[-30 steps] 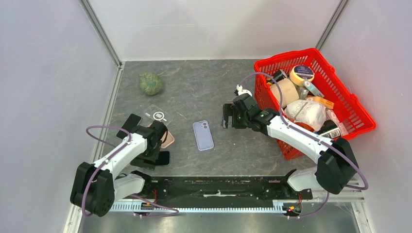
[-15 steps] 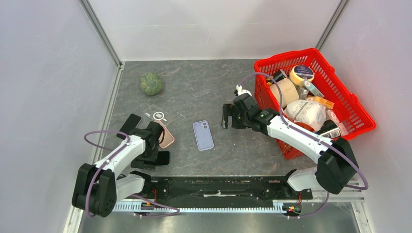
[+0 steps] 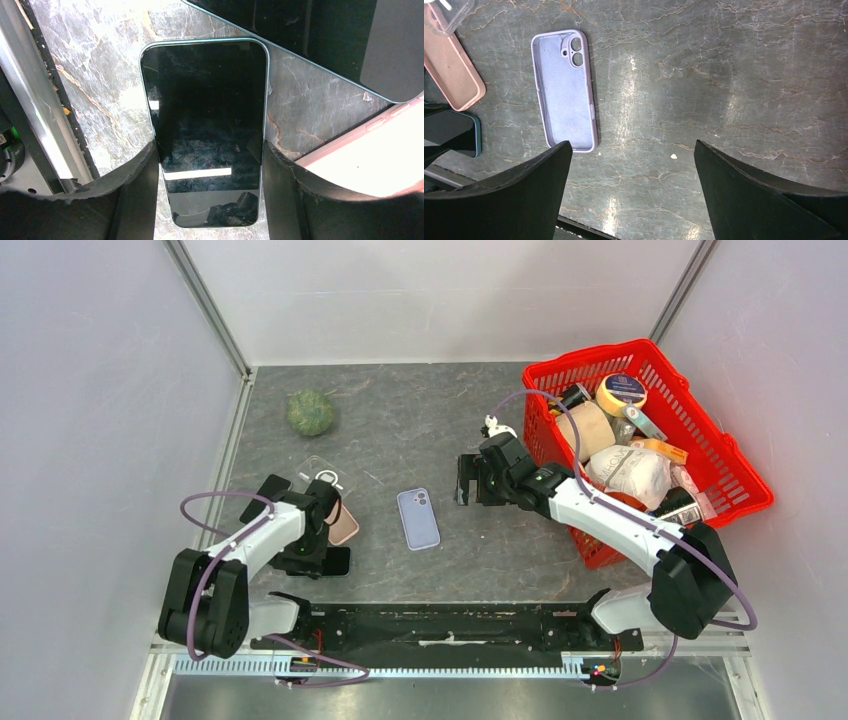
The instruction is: Put the phone into the phone case
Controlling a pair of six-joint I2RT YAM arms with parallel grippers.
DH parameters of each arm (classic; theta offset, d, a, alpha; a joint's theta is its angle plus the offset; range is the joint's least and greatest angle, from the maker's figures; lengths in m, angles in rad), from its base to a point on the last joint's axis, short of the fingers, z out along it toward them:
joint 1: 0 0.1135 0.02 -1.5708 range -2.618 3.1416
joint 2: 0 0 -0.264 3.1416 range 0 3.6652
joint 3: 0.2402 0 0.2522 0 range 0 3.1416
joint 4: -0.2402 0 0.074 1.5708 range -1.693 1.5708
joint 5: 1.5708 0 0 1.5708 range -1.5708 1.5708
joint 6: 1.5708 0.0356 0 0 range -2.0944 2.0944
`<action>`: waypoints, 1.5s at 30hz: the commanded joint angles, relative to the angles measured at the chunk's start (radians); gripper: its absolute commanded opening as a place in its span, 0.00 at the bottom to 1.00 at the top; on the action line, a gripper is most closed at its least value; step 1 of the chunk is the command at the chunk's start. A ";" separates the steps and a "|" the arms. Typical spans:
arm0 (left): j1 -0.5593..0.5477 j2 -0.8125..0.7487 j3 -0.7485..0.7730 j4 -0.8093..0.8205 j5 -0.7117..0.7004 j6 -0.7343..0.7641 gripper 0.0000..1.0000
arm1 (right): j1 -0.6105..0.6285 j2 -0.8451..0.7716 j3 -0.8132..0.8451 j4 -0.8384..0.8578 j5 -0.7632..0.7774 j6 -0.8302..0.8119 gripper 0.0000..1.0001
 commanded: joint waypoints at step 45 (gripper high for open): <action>-0.295 -0.107 0.068 0.385 0.232 0.520 0.31 | 0.191 0.493 0.156 0.446 -0.767 0.186 0.63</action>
